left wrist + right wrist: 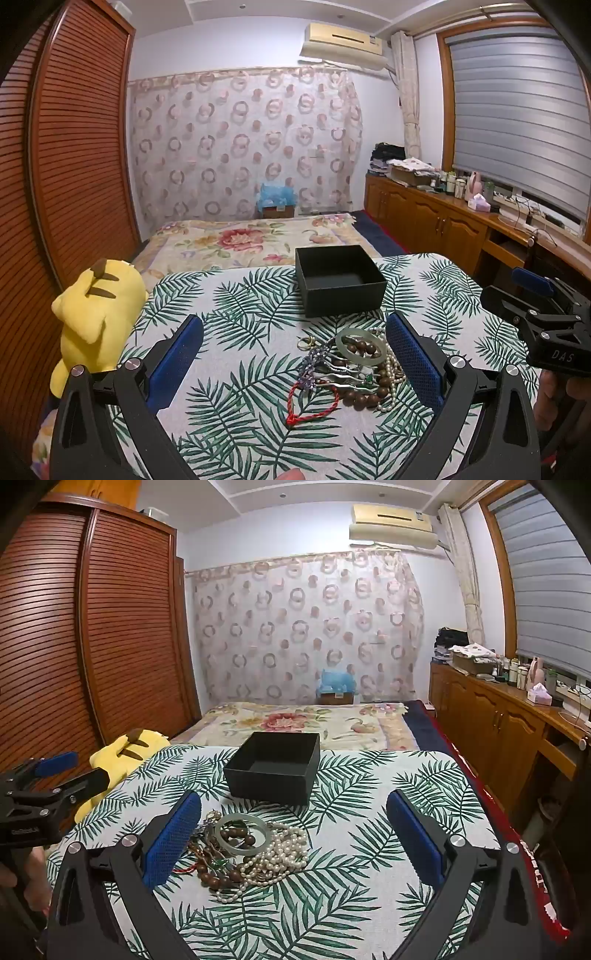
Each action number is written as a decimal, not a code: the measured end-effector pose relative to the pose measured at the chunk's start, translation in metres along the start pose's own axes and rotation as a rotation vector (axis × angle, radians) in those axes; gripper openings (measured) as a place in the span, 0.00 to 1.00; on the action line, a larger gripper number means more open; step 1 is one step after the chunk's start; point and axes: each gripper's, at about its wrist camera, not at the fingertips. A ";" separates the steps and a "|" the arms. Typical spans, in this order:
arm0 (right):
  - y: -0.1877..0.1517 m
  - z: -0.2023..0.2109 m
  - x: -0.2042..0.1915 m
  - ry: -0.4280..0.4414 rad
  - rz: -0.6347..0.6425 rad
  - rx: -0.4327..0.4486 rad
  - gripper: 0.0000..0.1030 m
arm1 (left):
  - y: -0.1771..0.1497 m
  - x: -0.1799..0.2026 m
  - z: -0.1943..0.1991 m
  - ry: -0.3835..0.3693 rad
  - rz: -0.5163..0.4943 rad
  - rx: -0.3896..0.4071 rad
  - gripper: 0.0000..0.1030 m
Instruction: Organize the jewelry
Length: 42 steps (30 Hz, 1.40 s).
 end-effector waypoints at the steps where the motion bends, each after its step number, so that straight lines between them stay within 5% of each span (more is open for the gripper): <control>1: 0.000 0.000 0.000 0.000 0.000 0.001 0.98 | -0.001 0.000 0.000 -0.001 0.000 0.001 0.93; 30: 0.000 0.001 -0.001 0.003 -0.004 0.002 0.98 | 0.002 0.005 0.003 -0.006 0.000 -0.001 0.93; 42: -0.011 -0.013 -0.001 0.025 0.004 -0.040 0.98 | -0.010 0.004 -0.016 -0.024 0.004 -0.062 0.93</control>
Point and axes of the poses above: each gripper's, at about its wrist camera, not at the fingertips, and z roughly against the way its jaws point, x to its right, y to its top, and after that the axes turned 3 degrees about -y, right-handed
